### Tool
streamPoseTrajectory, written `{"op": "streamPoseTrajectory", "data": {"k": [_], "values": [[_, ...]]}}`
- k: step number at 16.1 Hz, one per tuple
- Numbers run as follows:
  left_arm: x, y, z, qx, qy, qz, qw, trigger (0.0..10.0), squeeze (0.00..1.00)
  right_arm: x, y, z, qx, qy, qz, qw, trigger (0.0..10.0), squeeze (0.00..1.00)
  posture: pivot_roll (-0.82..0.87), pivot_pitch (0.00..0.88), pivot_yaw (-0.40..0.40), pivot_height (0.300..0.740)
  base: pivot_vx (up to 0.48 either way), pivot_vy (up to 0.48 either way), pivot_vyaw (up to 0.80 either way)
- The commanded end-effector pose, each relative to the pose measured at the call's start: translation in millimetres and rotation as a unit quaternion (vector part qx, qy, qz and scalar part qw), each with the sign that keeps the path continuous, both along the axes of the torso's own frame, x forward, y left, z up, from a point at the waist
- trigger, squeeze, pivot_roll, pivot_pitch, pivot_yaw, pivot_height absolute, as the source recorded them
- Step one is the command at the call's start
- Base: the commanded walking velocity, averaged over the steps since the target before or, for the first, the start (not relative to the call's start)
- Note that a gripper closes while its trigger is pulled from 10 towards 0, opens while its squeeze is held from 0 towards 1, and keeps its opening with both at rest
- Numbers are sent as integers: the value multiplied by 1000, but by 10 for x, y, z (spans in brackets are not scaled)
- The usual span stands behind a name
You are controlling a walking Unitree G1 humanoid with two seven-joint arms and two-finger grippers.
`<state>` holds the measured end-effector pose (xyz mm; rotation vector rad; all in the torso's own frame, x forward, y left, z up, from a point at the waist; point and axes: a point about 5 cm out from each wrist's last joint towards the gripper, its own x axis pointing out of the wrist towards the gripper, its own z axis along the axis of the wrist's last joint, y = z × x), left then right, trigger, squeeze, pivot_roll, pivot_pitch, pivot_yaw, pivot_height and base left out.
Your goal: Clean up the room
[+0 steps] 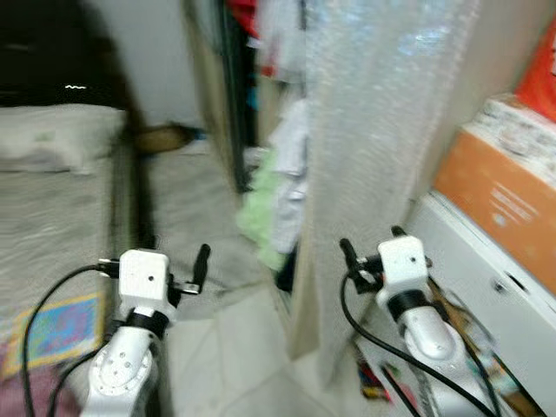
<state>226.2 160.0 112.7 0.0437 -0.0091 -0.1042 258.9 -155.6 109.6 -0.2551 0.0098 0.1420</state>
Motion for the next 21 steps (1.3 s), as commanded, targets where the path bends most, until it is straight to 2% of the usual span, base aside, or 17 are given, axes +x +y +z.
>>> {"op": "streamPoseTrajectory", "data": {"k": [1,8,21], "values": [[2,-20,35,4,-7,-8,1000,10000,0,-1,-6,32,4,-5,1,1000,10000,0,-60,43,-32,740,0,0,800],[20,-48,40,7,-8,-17,1000,10000,0,-51,19,9,12,6,21,1000,10000,0,-67,45,-32,740,0,0,800],[37,-72,49,9,-13,-20,1000,10000,0,7,125,12,20,8,56,998,10000,0,-61,38,-35,740,0,0,800]]}}
